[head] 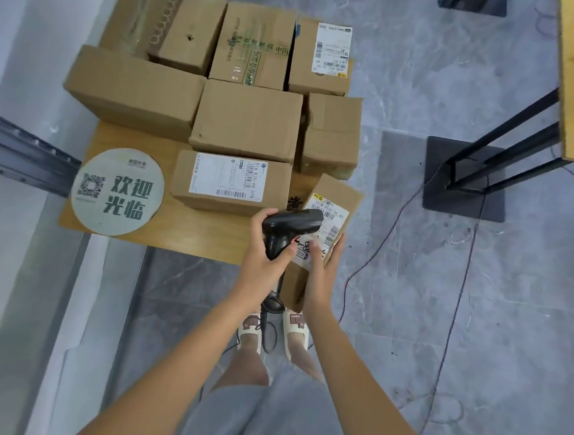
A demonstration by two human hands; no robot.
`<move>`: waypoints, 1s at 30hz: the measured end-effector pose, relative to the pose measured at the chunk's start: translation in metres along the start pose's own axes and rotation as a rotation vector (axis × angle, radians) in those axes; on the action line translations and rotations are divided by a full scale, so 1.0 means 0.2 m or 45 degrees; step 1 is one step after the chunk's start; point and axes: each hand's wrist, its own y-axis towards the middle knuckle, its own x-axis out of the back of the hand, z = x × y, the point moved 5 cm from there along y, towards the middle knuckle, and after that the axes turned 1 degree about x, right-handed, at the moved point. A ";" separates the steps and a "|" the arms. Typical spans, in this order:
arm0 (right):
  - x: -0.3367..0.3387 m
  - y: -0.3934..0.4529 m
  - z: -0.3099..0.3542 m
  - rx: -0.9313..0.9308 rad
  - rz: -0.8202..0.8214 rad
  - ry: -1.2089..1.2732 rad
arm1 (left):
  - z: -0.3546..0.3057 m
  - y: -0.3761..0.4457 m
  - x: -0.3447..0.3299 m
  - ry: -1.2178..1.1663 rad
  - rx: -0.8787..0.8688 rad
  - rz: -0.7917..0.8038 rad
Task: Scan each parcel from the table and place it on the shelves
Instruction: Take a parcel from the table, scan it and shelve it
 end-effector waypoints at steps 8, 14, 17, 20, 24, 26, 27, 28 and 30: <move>0.16 -0.16 0.17 0.110 0.153 -0.143 | -0.08 -0.19 -0.06 -0.139 0.011 -0.091; 0.13 -0.33 0.41 0.358 0.210 -0.285 | -0.30 -0.30 0.02 -0.268 -0.130 -0.252; 0.04 -0.36 0.59 0.504 0.264 -0.325 | -0.42 -0.35 0.08 -0.357 -0.186 -0.358; -0.07 -0.37 0.76 0.648 0.348 -0.380 | -0.53 -0.34 0.16 -0.501 -0.215 -0.464; -0.25 -0.40 0.97 0.831 0.449 -0.429 | -0.67 -0.31 0.31 -0.574 -0.318 -0.569; -0.34 -0.42 1.06 0.890 0.488 -0.433 | -0.73 -0.30 0.40 -0.610 -0.375 -0.626; -0.38 -0.44 1.10 0.921 0.506 -0.432 | -0.75 -0.30 0.45 -0.625 -0.410 -0.661; -0.42 -0.45 1.13 0.960 0.518 -0.435 | -0.78 -0.31 0.50 -0.652 -0.449 -0.691; -0.49 -0.49 1.18 1.048 0.514 -0.464 | -0.83 -0.34 0.61 -0.725 -0.531 -0.711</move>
